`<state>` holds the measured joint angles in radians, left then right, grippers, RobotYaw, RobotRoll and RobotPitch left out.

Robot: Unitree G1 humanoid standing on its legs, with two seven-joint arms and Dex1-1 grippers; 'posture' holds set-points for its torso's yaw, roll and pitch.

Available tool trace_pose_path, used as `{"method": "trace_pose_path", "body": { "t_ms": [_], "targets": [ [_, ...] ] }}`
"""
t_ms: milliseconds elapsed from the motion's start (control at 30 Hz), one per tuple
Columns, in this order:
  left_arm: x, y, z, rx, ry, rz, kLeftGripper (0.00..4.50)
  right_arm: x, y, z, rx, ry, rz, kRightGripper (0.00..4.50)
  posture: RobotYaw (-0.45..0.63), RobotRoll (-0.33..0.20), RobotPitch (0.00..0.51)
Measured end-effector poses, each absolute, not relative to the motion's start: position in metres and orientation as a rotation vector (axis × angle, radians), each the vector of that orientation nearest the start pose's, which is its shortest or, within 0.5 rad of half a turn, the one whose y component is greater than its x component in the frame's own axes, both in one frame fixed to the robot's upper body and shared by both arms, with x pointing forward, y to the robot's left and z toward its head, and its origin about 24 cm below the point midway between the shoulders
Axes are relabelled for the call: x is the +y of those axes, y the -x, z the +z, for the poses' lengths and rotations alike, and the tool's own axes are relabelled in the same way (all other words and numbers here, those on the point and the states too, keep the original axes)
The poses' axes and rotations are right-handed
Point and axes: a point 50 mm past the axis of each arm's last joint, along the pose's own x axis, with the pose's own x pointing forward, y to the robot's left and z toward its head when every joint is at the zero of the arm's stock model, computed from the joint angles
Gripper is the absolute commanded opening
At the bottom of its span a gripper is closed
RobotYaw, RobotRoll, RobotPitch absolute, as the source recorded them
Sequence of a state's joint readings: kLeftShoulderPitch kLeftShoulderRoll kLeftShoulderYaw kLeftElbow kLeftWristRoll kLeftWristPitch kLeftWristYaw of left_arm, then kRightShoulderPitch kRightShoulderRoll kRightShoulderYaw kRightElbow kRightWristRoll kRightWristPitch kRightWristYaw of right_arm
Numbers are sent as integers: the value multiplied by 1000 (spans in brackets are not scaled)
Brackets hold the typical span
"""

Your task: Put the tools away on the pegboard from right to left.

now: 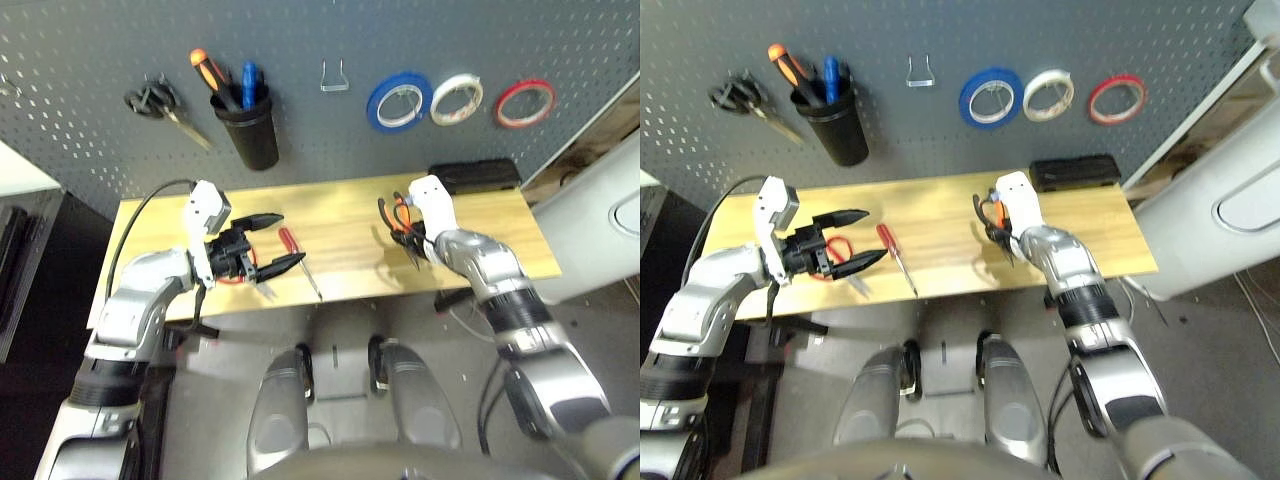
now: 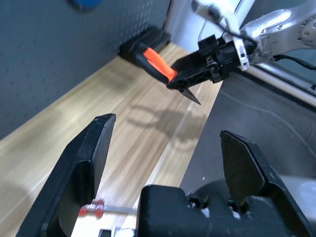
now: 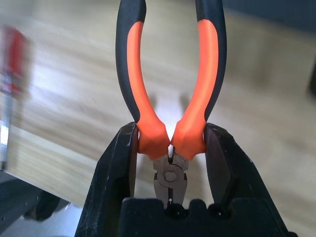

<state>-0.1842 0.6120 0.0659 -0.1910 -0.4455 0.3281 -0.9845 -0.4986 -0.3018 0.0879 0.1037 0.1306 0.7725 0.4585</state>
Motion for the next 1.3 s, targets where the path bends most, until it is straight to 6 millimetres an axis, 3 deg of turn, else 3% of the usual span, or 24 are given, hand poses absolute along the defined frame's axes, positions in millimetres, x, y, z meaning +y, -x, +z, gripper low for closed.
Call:
{"method": "trace_pose_path", "body": {
  "t_ms": [267, 633, 933, 1300],
  "targets": [
    [213, -245, 163, -53, -153, -956, 4500, -137, -323, 134, 213, 130, 677, 2088, -8, 0, 126],
    [226, -247, 210, -133, -191, -899, 4500, -120, -332, 173, -81, 81, 756, 2088, 28, 0, 118],
    [228, -249, 218, -142, -208, -892, 4500, -97, -347, 222, -403, 90, 721, 2088, 27, 0, 117],
    [225, -251, 219, -142, -213, -905, 4500, -67, -369, 240, -573, 167, 648, 2088, 32, 0, 124]
  ]
}}
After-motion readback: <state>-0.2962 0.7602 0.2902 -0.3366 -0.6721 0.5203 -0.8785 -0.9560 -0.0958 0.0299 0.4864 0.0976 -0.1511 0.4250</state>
